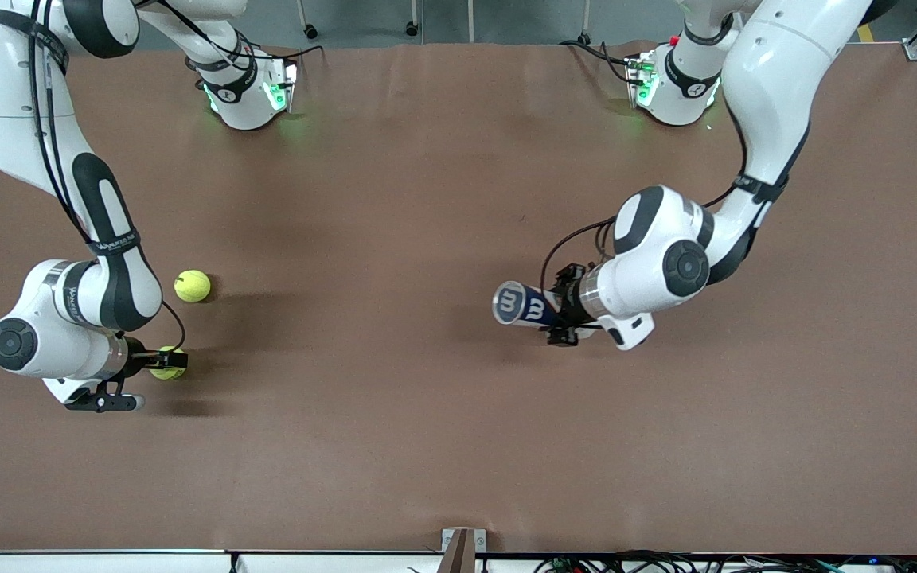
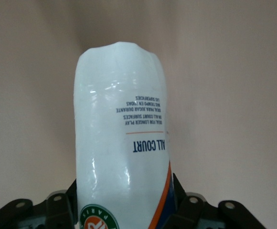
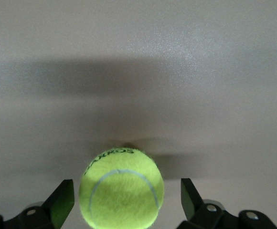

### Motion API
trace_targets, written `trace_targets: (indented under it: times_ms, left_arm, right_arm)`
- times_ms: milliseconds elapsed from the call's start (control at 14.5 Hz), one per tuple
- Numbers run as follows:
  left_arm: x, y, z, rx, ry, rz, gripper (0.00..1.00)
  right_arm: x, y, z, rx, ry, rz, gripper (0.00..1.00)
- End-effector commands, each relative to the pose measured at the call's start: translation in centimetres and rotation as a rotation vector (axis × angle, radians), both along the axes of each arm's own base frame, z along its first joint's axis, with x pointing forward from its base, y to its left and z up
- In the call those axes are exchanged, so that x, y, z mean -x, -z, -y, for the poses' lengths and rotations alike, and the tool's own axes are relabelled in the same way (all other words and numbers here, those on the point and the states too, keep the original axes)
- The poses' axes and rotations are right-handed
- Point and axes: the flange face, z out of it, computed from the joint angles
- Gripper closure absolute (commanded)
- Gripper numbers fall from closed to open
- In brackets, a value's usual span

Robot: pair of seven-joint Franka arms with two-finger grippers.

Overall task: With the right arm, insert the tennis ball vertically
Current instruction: 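Stand the can upright with the left gripper while the right gripper carries the ball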

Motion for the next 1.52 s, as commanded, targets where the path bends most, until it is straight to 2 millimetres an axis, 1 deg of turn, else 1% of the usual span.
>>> trace_targets:
  times_ms: [0,69,138,275,344,413,482,620,689,826,895,964,1033,1171,1309,1377,1446]
  left_arm:
    - [-1.4,0.1,2.5,0.154,-0.015,0.046,0.31]
    - [-1.3,0.7,3.3,0.196,-0.024,0.053,0.31]
    - [-0.9,1.2,4.3,0.242,-0.030,0.064,0.31]
    - [-0.8,2.2,5.0,0.326,-0.044,0.082,0.31]
    - [-0.2,2.9,5.7,0.369,-0.035,0.074,0.31]
    - [0.2,3.1,6.2,0.415,-0.039,0.070,0.31]
    - [0.7,3.5,6.8,0.467,-0.053,0.061,0.31]
    - [1.1,3.8,6.9,0.536,-0.063,0.073,0.31]
    - [1.2,4.1,7.0,0.571,-0.074,0.078,0.31]
    - [2.4,5.0,7.5,0.626,-0.049,0.114,0.31]
    - [2.8,5.6,7.8,0.654,-0.039,0.136,0.31]
    - [3.8,6.8,8.8,0.665,-0.025,0.130,0.31]
    - [4.7,7.3,9.8,0.664,-0.002,0.126,0.31]
    - [6.3,8.6,9.7,0.649,0.031,0.110,0.31]
    - [6.5,9.1,9.6,0.645,0.033,0.102,0.31]
    - [6.2,9.1,9.0,0.648,0.024,0.100,0.31]
    - [6.3,9.0,8.8,0.673,0.033,0.074,0.31]
  right_arm:
    - [-0.3,0.4,0.3,-0.015,0.012,0.007,0.05]
    - [-0.3,0.6,0.3,-0.014,0.011,0.004,0.06]
    - [-0.2,0.9,0.3,-0.014,0.011,0.001,0.09]
    - [-0.3,1.0,0.3,-0.016,0.013,0.006,0.19]
    - [-0.3,1.0,0.3,-0.015,0.013,0.008,0.23]
    - [-0.3,1.0,0.3,-0.015,0.013,0.008,0.31]
    - [-0.3,1.0,0.3,-0.015,0.013,0.008,0.43]
    - [-0.3,1.0,0.3,-0.016,0.007,0.008,0.59]
    - [-0.3,0.9,0.3,-0.016,0.004,0.008,0.64]
    - [-0.5,0.1,-0.4,-0.016,-0.001,0.010,0.65]
    - [-0.8,-0.8,-1.0,-0.018,-0.011,0.020,0.65]
    - [-0.8,-2.4,-1.7,-0.020,-0.018,0.014,0.65]
    - [-0.6,-3.9,-2.9,-0.022,-0.029,-0.007,0.65]
    - [-0.2,-7.0,-6.6,-0.013,0.004,-0.042,0.65]
    - [0.9,-10.3,-10.8,0.003,0.040,-0.086,0.65]
    - [1.4,-11.8,-12.2,0.006,0.037,-0.098,0.65]
    - [2.0,-13.5,-13.4,0.010,0.029,-0.112,0.65]
